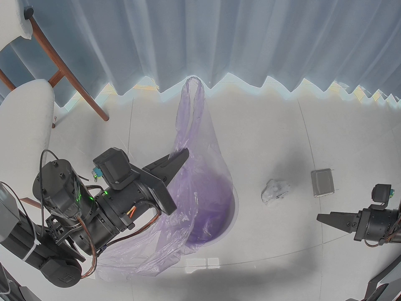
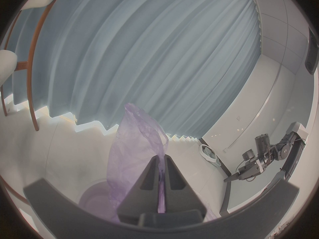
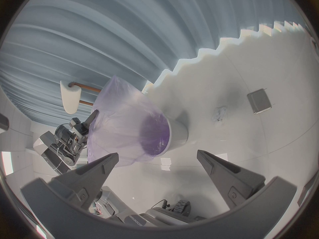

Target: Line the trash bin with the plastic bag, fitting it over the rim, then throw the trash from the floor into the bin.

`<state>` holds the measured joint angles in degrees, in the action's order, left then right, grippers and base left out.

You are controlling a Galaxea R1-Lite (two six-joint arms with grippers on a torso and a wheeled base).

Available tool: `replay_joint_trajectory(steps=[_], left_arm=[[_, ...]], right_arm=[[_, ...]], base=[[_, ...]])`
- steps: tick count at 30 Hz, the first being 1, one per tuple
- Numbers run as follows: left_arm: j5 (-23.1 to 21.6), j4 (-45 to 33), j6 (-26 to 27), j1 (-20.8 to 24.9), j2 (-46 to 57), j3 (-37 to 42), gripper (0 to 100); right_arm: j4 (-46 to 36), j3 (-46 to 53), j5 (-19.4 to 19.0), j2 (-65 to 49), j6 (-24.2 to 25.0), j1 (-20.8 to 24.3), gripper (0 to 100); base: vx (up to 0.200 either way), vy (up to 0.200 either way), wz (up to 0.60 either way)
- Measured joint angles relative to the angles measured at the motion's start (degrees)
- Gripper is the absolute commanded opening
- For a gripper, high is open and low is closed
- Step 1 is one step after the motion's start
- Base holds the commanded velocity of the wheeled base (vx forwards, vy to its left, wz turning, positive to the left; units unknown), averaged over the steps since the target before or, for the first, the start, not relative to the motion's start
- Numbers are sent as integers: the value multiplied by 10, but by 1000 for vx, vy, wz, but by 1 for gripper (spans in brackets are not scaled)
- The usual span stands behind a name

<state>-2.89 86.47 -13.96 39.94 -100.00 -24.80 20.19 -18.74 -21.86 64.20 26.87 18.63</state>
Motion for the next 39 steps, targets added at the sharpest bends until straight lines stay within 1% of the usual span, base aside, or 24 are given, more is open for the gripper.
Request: replay_joint_trajectory(steps=[6, 8, 14, 17, 21, 26, 30, 33, 35, 36, 39], left_arm=[[0, 1, 0, -1, 0, 0, 0], [0, 1, 0, -1, -1, 0, 0], [0, 1, 0, -1, -1, 0, 0], [0, 1, 0, -2, -1, 0, 0], [0, 1, 0, -2, -1, -1, 0], [0, 1, 0, -4, -1, -2, 0], [0, 1, 0, -7, 0, -4, 0], [0, 1, 0, -8, 0, -5, 0], [0, 1, 0, -9, 0, -5, 0], [0, 1, 0, -9, 0, -5, 0], [0, 1, 0, -10, 1, -6, 0]], right_arm=[[92, 12, -5, 77, 31, 11, 100], [135, 12, -7, 99, 45, 14, 100], [271, 14, -15, 159, 123, 34, 100], [320, 14, -15, 200, 140, 48, 100], [383, 12, -7, 264, 148, 65, 100], [512, 7, 34, 357, 150, 88, 100], [625, -5, 83, 443, 148, 105, 100], [673, -29, 131, 505, 139, 114, 100], [684, -54, 157, 538, 134, 120, 100], [686, -67, 167, 553, 132, 123, 0], [687, -92, 182, 587, 128, 135, 0]], base=[[0, 0, 0], [0, 0, 0], [0, 0, 0], [0, 0, 0], [0, 0, 0], [0, 0, 0], [0, 0, 0], [0, 0, 0], [0, 0, 0], [0, 0, 0], [0, 0, 0]])
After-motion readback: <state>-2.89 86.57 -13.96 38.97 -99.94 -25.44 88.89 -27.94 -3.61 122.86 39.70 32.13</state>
